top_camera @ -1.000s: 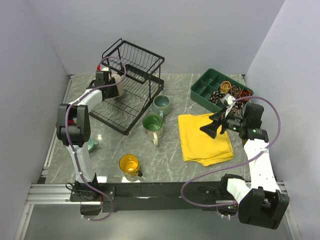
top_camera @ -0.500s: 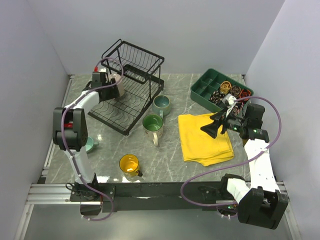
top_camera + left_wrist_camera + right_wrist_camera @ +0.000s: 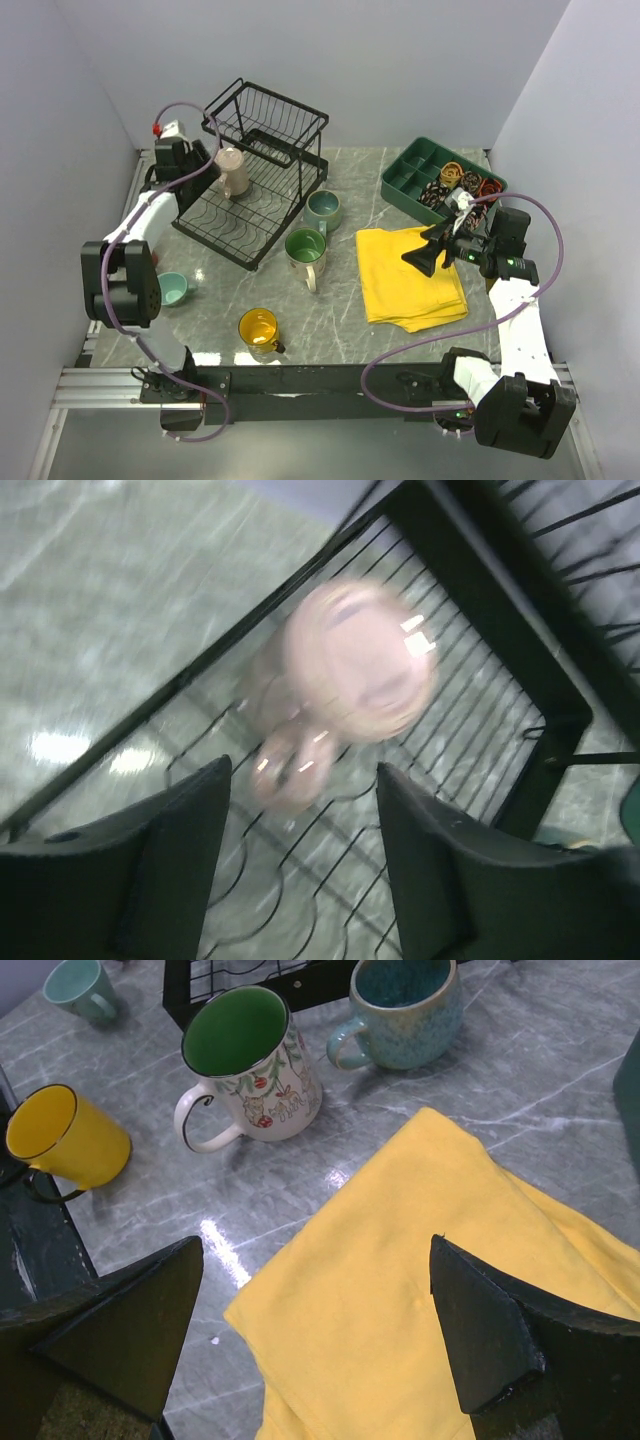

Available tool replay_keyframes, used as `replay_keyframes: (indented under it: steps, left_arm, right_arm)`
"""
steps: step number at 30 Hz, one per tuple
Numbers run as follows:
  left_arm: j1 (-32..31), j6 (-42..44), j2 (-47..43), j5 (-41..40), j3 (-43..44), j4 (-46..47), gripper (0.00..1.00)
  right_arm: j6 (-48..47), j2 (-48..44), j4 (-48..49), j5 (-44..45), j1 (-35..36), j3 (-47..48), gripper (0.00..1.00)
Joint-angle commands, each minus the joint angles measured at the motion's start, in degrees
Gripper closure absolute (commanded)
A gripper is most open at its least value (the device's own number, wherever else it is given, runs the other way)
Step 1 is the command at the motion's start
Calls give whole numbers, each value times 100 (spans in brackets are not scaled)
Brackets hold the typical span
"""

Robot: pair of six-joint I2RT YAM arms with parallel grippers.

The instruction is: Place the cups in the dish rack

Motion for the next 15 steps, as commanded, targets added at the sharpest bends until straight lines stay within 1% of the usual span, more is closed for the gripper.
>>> replay_keyframes:
  steps: [1, 2, 3, 5, 6, 9, 10, 15]
  left_arm:
    - [168, -450, -434, -232, -411, 182, 46]
    - [194, -502, -548, -276, -569, 199, 48]
    - [212, -573, -601, -311, -640, 208, 58]
    - [273, -661, -646, -592, -754, 139, 69]
    - [300, -713, -646, -558, -790, 121, 81]
    - [344, -618, -453, -347, -755, 50, 90]
    - [335, -582, -357, -207, -685, 7, 92]
    - [344, -433, 460, 320, 132, -310, 99]
  right_arm:
    - [-86, 4, 25, -163, -54, 7, 0]
    - [-95, 13, 16, -171, -37, 16, 0]
    - [-95, 22, 16, -171, -54, 16, 0]
    - [-95, 4, 16, -180, -54, 16, 0]
    - [-86, 4, 16, -180, -54, 16, 0]
    - [-95, -5, 7, -189, -54, 16, 0]
    - [-103, -5, 7, -189, -54, 16, 0]
    - [-130, 4, -36, -189, -72, 25, 0]
